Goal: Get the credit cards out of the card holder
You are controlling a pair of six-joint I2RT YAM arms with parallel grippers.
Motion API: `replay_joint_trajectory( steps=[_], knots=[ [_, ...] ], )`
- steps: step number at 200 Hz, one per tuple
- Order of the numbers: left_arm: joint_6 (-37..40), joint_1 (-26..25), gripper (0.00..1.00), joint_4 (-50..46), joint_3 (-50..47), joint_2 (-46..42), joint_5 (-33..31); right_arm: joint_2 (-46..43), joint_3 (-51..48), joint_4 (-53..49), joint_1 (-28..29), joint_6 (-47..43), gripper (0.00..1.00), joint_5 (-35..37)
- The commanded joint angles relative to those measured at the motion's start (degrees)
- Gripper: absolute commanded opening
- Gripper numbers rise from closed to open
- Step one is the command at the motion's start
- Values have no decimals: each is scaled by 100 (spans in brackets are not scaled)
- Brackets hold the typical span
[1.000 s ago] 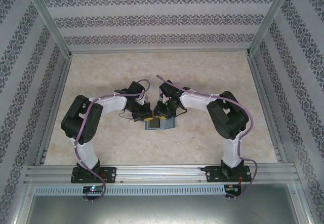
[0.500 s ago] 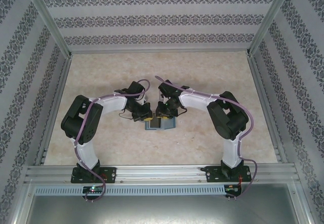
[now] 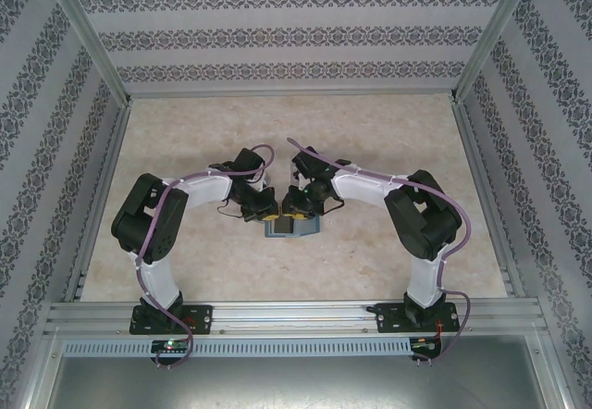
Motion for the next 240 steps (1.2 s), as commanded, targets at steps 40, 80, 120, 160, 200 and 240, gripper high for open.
replay_joint_trajectory(
  steps=[40,80,120,160,200,240],
  knots=[
    [99,-48,4,-358,-50,-2,-319,245,-145,46,85,93,31,-168],
    [114,-47,4,-394,-36,-18,-332,207,25,-387,73,-83,31,461],
    [131,-45,4,-421,-12,-12,-338,136,104,-397,57,-103,31,546],
    [127,-52,4,-432,-5,-40,-343,72,54,-302,55,-71,31,434],
    [140,-52,4,-591,187,-162,-379,-271,-243,291,-94,154,31,-98],
    [167,-69,4,-798,358,-308,-379,-287,-365,490,-273,81,30,-391]
  ],
)
